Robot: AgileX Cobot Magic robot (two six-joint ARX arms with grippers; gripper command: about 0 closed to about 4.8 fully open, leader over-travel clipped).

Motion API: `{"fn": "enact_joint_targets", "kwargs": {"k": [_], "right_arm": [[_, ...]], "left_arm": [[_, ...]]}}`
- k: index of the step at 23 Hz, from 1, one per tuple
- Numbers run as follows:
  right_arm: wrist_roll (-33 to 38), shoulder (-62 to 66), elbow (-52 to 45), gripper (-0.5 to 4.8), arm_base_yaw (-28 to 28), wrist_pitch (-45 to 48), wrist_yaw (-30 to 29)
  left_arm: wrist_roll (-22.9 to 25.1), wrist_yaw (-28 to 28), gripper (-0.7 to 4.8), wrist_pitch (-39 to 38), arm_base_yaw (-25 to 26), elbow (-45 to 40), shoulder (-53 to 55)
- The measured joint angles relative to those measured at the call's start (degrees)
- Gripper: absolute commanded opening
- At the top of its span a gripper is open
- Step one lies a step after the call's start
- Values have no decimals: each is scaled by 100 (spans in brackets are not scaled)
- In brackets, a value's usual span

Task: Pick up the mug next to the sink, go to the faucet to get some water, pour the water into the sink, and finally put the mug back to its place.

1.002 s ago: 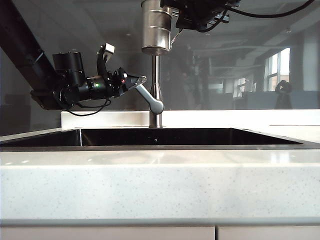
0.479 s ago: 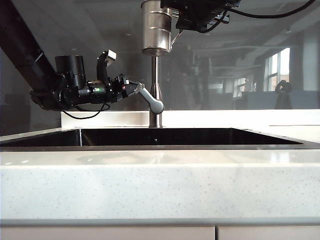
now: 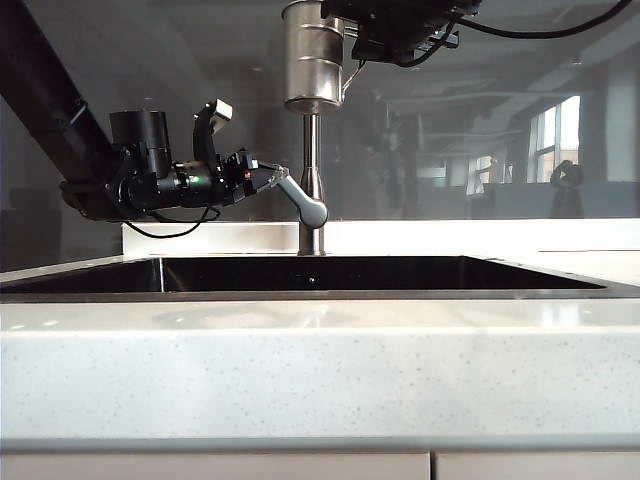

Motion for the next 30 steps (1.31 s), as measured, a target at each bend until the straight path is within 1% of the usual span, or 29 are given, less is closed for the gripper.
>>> {"fn": "enact_joint_targets", "kwargs": {"k": [6, 11, 13, 14, 16, 18, 21, 25, 27, 29, 30], "right_arm": [[0, 2, -7, -8, -2, -2, 0], [-2, 2, -7, -8, -2, -7, 0], [-2, 2, -7, -8, -2, -15, 0], [-2, 2, -7, -8, -2, -39, 2], [-7, 2, -7, -8, 0, -59, 2], [-7, 2, -7, -8, 0, -61, 4], [-7, 4, -7, -8, 0, -72, 4], [-50, 4, -7, -8, 0, -85, 4], [-393, 2, -7, -8, -2, -87, 4], [-1137, -24, -7, -8, -4, -234, 74], [-1650, -92, -9, -8, -4, -511, 365]], "left_arm": [[9, -4, 210, 0, 0, 0, 0], [151, -118, 210, 0, -7, 0, 0], [232, -361, 210, -17, -37, 0, 0], [264, -658, 210, -20, -63, 0, 0], [341, -1078, 210, -28, -81, 0, -2], [369, -1303, 210, -20, -83, 0, -15], [374, -1530, 210, 24, -87, 26, -28], [374, -1574, 210, 33, -92, 28, -28], [374, -1582, 210, 46, -92, 26, -28], [374, -1587, 210, 50, -92, 26, -28], [374, -1587, 210, 50, -92, 26, -31]]}}
